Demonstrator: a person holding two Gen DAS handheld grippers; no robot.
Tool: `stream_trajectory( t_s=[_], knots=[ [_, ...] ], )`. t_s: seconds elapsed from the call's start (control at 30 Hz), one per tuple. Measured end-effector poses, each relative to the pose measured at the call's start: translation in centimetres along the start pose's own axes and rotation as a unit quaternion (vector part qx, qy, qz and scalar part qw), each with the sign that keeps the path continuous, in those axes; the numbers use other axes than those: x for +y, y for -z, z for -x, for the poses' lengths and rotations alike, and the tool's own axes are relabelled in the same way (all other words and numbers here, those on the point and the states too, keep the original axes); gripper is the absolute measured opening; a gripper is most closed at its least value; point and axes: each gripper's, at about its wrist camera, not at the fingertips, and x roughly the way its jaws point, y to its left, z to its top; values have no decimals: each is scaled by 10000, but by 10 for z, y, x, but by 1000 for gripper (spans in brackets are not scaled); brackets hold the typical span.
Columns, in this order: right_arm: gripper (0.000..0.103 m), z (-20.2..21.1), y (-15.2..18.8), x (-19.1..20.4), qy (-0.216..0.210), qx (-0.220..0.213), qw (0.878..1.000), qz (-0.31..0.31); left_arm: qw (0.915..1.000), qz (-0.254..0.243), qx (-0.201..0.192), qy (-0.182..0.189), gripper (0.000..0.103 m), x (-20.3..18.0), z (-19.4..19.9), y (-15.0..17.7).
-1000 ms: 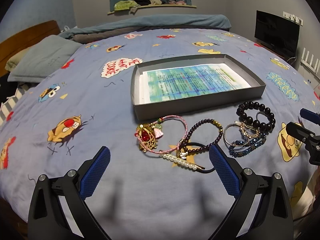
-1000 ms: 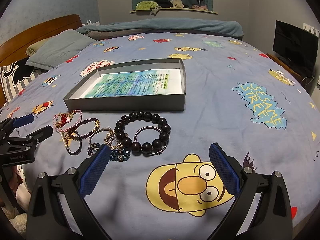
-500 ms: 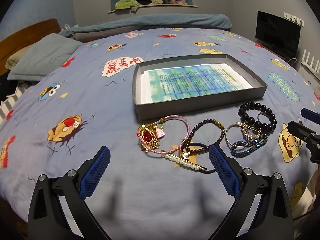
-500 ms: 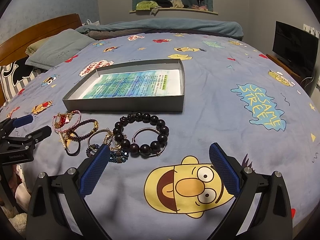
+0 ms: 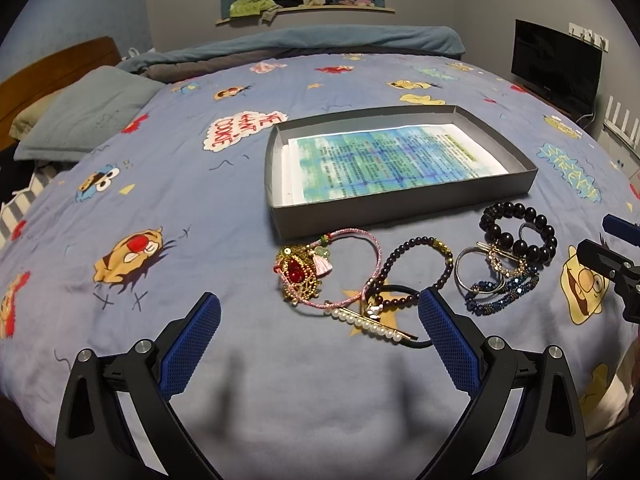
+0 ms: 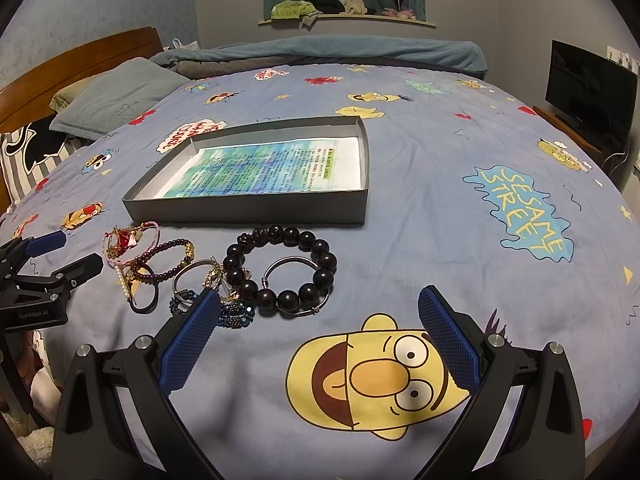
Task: Organize jewelry
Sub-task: 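Move both tools toward the jewelry pile beside the gray tray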
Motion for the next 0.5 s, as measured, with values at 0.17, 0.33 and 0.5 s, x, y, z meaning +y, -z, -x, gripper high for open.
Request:
stream_trajectory(
  t_s=[0.17, 0.33, 0.5],
  knots=[
    [98, -1, 0, -1, 0, 7, 10000, -4, 10000, 12, 18, 13, 98, 2, -3, 0],
    [98, -5, 0, -1, -7, 36, 10000, -11, 10000, -1, 40, 5, 98, 4, -7, 1],
    [98, -8, -1, -1, -3, 59, 10000, -23, 10000, 9, 73, 2, 98, 5, -11, -1]
  ],
)
